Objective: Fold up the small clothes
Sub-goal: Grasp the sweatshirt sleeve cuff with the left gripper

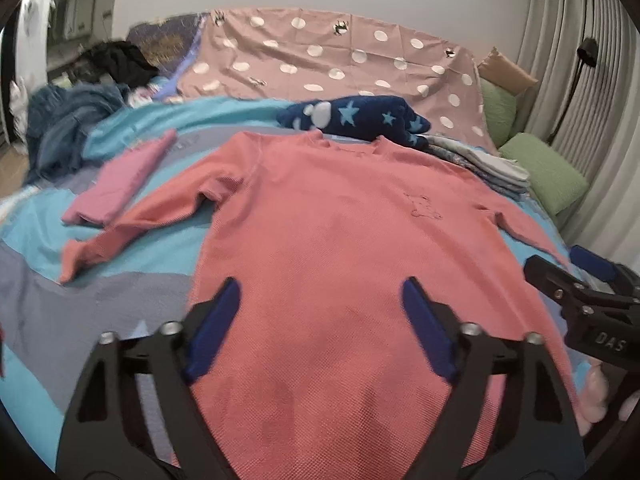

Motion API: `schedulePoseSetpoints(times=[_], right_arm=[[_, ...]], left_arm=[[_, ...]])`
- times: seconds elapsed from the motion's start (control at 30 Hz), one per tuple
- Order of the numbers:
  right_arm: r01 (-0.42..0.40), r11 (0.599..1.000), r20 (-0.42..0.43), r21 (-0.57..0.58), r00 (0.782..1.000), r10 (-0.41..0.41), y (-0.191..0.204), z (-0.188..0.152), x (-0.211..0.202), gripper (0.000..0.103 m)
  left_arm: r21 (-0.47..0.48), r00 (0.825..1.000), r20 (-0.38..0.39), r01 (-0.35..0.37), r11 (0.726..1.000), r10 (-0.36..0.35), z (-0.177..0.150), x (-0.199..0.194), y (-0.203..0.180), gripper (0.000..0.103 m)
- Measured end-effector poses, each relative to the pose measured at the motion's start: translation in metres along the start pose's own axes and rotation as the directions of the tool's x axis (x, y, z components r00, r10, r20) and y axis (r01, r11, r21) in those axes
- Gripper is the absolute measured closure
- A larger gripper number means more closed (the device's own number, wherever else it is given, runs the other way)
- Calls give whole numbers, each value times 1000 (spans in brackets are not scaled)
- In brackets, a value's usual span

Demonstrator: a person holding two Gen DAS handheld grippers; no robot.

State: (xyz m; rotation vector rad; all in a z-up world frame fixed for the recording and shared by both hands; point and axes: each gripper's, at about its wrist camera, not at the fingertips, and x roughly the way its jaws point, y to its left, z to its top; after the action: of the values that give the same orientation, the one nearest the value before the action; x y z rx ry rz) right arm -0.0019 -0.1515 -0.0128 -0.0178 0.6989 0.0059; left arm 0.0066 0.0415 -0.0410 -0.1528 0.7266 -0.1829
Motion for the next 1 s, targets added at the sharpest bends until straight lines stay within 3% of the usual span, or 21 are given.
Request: schedulePoseSetpoints(times=[0.03, 0.1, 0.17, 0.27, 0.4, 0.5, 0.53, 0.57, 0.67, 0.77, 1.0], right_arm=[[2, 1000, 0, -7, 1000, -2, 1, 1, 1, 1], [3, 1000, -2, -15, 1000, -3, 3, 3, 3, 1], [3, 1000, -5, -20, 1000, -3, 4, 5, 6, 1], [8, 1000, -19, -27, 1000, -9, 4, 4, 13, 1], [19, 999, -46, -31, 999, -20, 1, 4, 24, 1], [22, 999, -63, -29, 998, -24, -1, 3, 31, 1], [23, 999, -67, -31, 997, -25, -1, 3, 33, 1], [24, 999, -70, -34, 997, -26, -1, 3, 34, 1], [25, 999, -82, -48, 996, -29, 1, 5, 41, 1], [23, 997, -89, -67, 996, -29, 6, 10, 48, 1], [3, 996, -89, -88, 996, -11, 14, 17, 57, 1]], left_arm=[[-19, 999, -12, 30, 999, -30, 0, 2, 5, 35], [-71, 996, -34, 85, 994, -87, 0, 7, 20, 56], [-149, 991, -48, 114, 982, -123, 1, 12, 43, 66], [-254, 993, -41, 93, 963, -107, 3, 14, 82, 67], [-387, 999, -34, 13, 922, -29, 3, 12, 144, 67], [-531, 998, -59, -58, 845, 32, -3, 16, 201, 67], [-583, 997, -69, -68, 810, 34, -7, 19, 220, 67], [-658, 996, -83, -79, 749, 33, -14, 24, 247, 67], [-762, 994, -101, -95, 640, 27, -26, 33, 296, 67], [-826, 995, -102, -84, 557, -3, -32, 48, 330, 65], [-913, 997, -75, -68, 403, 0, -35, 78, 370, 65]])
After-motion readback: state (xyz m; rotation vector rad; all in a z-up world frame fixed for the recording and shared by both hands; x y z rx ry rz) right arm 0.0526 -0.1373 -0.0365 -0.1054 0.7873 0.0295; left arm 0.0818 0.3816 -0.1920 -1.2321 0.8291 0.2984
